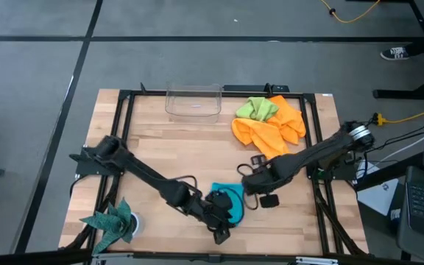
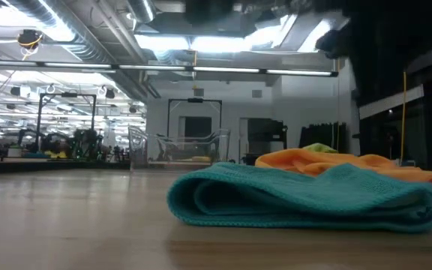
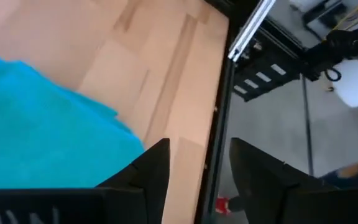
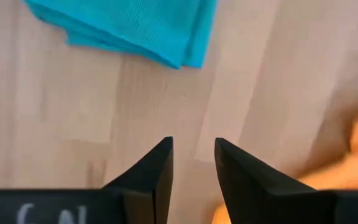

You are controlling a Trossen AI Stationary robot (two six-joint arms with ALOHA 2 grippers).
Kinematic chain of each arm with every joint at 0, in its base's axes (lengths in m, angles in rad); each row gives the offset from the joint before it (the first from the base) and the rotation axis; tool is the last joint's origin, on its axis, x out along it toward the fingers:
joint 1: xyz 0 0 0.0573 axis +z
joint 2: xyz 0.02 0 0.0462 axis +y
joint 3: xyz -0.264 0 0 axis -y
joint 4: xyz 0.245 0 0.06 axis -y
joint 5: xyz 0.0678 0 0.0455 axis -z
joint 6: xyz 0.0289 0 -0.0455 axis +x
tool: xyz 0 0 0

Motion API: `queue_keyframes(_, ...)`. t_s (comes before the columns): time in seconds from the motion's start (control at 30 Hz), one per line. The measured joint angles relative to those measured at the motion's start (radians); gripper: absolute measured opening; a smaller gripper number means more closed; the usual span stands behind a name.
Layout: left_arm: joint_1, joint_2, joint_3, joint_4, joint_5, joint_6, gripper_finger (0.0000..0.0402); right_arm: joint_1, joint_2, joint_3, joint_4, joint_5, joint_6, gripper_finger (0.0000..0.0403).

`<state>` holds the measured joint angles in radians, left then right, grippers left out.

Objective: Fold microfiber towels
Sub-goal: Fold the blue microfiber cloth

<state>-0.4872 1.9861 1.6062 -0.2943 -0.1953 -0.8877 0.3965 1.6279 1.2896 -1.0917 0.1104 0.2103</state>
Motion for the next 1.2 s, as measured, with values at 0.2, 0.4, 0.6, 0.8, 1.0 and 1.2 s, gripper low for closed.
queue_keyframes(0.2, -0.009, -0.132, 0.0, -0.217, -0.115, 0.007, 0.0158, 0.0, -0.205, -0.027, 0.039, 0.059, 0.22, 0.0122)
queue_keyframes(0.4, -0.027, -0.188, 0.0, -0.334, -0.196, 0.011, 0.0158, 0.0, -0.393, -0.265, 0.189, 0.07, 0.477, 0.0122)
queue_keyframes(0.6, -0.016, -0.133, -0.058, -0.353, -0.131, 0.084, 0.0158, 0.024, -0.46, -0.583, 0.674, -0.015, 0.775, 0.0122)
queue_keyframes(0.8, -0.008, -0.074, -0.189, -0.307, -0.131, 0.055, 0.0158, 0.077, -0.362, -0.717, 1.007, 0.164, 0.977, 0.0122)
queue_keyframes(1.0, -0.009, -0.045, -0.275, -0.177, -0.139, 0.038, 0.0158, 0.093, -0.253, -0.699, 1.036, 0.188, 1.074, 0.0122)
queue_keyframes(1.2, 0.0, -0.039, -0.293, -0.166, -0.157, 0.026, 0.0158, 0.093, -0.16, -0.656, 1.046, 0.161, 1.131, 0.0122)
